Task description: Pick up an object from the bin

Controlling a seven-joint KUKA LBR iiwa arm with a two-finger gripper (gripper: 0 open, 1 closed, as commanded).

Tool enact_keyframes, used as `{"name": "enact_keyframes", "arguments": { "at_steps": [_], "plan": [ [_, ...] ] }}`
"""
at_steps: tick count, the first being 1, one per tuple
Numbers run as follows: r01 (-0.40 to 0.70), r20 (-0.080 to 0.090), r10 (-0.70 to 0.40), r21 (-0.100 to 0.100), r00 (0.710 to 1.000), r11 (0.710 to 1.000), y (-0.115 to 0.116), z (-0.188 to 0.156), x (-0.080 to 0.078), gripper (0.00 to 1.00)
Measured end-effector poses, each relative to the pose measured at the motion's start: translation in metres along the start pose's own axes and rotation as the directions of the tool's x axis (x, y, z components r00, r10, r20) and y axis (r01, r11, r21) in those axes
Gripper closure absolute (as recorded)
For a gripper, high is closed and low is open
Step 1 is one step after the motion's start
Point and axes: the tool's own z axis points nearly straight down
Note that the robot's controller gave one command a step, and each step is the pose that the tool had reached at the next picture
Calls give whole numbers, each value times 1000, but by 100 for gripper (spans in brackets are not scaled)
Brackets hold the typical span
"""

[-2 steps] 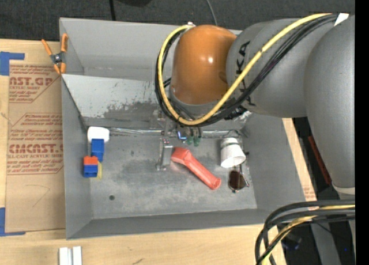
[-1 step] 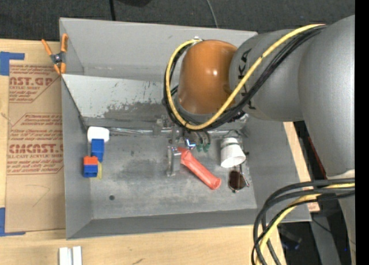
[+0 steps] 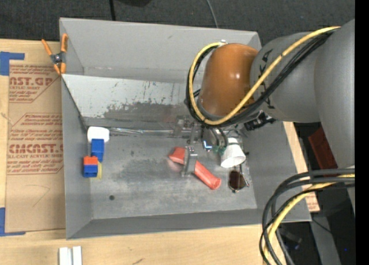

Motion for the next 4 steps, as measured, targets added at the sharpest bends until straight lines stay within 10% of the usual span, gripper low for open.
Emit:
{"name": "enact_keyframes", "arguments": {
  "at_steps": [1, 2, 3, 4],
  "plan": [
    [-86, 4, 86, 0, 996, 996, -77, -4, -5, 0],
    [-78, 6, 78, 3, 997, 997, -78, 47, 3, 0],
    [-274, 4, 274, -2, 962, 962, -65, 58, 19, 100],
    [-273, 3, 273, -2, 962, 962, -65, 58, 19, 100]
  ]
}}
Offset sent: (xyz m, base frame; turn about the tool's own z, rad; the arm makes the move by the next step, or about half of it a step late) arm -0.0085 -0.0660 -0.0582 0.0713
